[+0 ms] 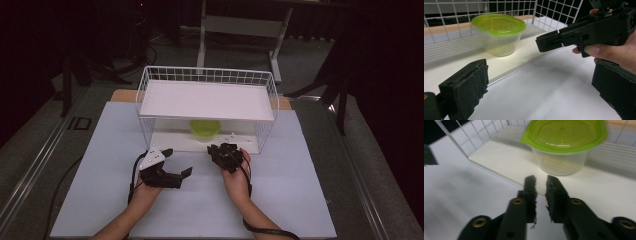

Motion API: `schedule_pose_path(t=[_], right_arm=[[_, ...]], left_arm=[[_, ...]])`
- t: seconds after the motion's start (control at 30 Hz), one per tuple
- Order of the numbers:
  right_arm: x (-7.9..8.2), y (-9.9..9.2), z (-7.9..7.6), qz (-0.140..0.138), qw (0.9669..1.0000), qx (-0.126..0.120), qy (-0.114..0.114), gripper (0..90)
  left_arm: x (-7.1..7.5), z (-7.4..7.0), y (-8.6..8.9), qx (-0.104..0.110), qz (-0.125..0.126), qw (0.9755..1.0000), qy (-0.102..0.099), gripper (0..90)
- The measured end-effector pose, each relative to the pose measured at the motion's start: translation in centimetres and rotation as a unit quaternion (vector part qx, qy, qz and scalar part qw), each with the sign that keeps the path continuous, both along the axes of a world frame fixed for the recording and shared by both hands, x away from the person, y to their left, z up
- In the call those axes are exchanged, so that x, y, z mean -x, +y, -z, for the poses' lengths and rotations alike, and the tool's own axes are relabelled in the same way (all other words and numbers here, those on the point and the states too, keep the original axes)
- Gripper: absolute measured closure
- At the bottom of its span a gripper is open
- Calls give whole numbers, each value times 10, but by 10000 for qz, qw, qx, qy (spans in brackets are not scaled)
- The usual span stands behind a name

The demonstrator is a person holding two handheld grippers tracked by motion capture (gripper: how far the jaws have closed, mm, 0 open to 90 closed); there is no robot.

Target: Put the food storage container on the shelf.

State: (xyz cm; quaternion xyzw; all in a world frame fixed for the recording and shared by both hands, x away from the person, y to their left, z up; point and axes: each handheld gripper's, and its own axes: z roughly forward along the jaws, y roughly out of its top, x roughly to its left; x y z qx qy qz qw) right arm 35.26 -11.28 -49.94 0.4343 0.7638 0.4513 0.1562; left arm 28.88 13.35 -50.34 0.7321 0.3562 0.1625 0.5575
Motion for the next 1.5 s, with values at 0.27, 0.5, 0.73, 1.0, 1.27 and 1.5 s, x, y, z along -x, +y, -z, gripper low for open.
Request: schedule_pose_path(t=[0.27,0.5,0.73,1.0,1.27,1.5], right_arm=[[20,-12,-4,-155,9996,-151,-194,364],[33,-26,-6,-477,9981,-330,-188,208],[51,-38,-6,-496,9979,-149,-395,181],[61,-51,-4,-482,9977,27,-472,180],[75,-66,-5,-664,9966,198,-441,179],[86,-75,-6,-746,9956,298,-473,164]], left_arm=[[3,-7,-7,-57,223,9997,11,16],[10,-12,-8,-112,477,9988,43,16],[19,-13,-7,-146,566,9983,88,15],[27,-12,-1,-110,676,9974,202,16],[35,-11,13,-156,683,9971,305,16],[46,-9,30,-119,613,9974,361,16]])
